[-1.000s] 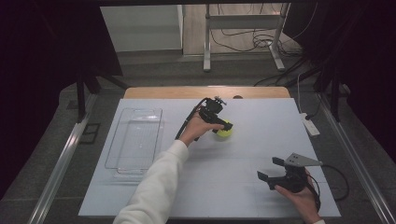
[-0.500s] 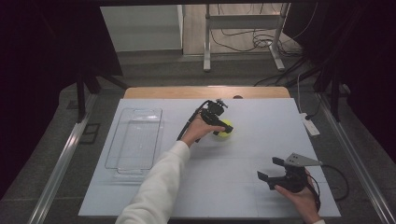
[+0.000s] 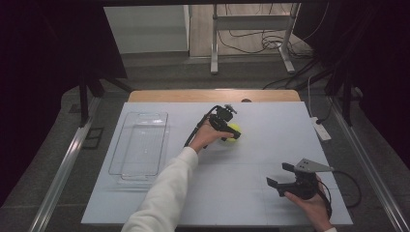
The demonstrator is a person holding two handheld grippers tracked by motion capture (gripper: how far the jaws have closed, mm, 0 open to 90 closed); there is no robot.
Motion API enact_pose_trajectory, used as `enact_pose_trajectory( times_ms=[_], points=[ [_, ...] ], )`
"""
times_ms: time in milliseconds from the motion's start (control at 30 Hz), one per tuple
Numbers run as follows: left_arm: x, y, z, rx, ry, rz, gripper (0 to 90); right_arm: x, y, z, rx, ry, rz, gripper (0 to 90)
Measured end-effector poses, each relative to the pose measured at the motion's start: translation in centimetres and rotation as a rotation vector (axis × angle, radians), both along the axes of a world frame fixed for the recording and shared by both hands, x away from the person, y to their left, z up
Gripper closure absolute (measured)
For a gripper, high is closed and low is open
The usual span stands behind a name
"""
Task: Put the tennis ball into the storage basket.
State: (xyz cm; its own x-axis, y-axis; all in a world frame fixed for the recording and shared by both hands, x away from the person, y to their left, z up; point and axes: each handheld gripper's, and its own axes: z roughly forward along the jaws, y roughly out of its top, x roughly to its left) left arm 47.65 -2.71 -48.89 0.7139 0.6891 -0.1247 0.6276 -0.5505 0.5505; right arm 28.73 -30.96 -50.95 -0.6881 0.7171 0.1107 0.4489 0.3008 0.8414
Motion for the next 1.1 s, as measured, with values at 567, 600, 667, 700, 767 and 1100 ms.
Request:
enact_pose_trajectory(
  times_ms=[567,600,667,700,767,1100],
  points=[
    [-0.3,-0.4,0.1,0.048,0.013,-0.032,26.6,0.0,-0.1,0.1,0.000,-0.003,-0.004,9.7],
    [-0.3,-0.3,0.1,0.052,0.003,-0.028,26.6,0.0,-0.1,0.0,0.000,-0.003,-0.004,9.7],
    [-0.3,-0.1,0.3,0.045,0.002,-0.023,26.7,0.0,-0.1,0.1,0.000,-0.004,-0.005,9.7],
    [-0.3,0.0,0.4,0.038,0.000,-0.018,26.7,0.0,-0.1,0.1,0.000,-0.004,-0.005,9.7],
    [-0.4,0.3,0.6,0.026,0.000,-0.016,26.7,0.0,-0.1,0.1,0.000,-0.003,-0.006,9.8],
    [-1.2,1.0,1.9,-0.012,-0.016,-0.047,26.7,0.0,-0.1,0.1,-0.002,-0.004,-0.005,9.8]
  ],
)
